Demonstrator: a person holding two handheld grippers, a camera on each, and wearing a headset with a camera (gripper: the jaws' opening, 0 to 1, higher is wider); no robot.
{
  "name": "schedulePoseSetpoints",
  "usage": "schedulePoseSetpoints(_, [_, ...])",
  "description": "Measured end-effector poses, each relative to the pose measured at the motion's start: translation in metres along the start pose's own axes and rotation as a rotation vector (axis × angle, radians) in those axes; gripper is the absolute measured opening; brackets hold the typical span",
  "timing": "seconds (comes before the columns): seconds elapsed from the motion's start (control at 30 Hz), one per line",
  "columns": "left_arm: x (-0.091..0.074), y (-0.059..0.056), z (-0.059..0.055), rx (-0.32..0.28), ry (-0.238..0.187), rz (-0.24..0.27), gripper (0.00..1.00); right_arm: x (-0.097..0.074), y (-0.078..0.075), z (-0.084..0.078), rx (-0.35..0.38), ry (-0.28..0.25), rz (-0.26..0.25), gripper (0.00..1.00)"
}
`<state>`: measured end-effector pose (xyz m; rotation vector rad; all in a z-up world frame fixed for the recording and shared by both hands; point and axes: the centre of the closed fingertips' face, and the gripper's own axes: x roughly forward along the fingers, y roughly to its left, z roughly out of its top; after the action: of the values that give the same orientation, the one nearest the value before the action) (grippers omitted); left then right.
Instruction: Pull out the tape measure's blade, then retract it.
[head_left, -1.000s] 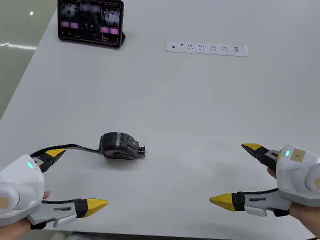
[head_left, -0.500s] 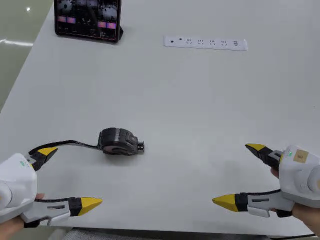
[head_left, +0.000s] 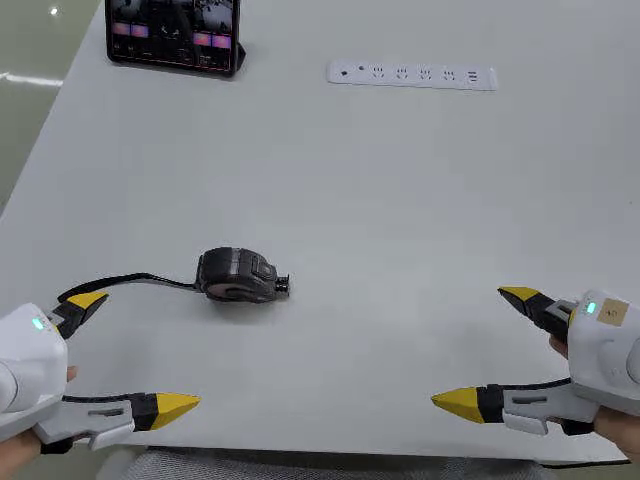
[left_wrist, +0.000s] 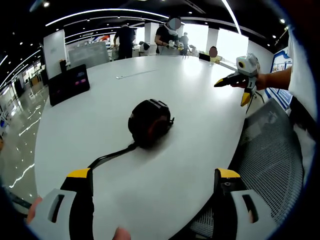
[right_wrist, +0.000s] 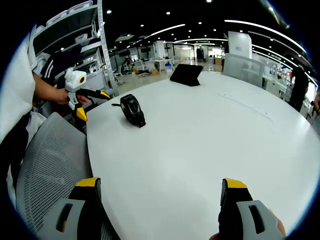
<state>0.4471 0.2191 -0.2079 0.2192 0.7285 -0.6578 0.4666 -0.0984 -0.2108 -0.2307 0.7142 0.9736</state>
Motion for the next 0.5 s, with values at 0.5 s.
schedulePoseSetpoints(0.5, [0.001,0.0006,-0.0004,0.021,0.015,0.009,0.99,-0.0016,-0.0021,0.0019,-0.006,0.003,-0.002,0.99])
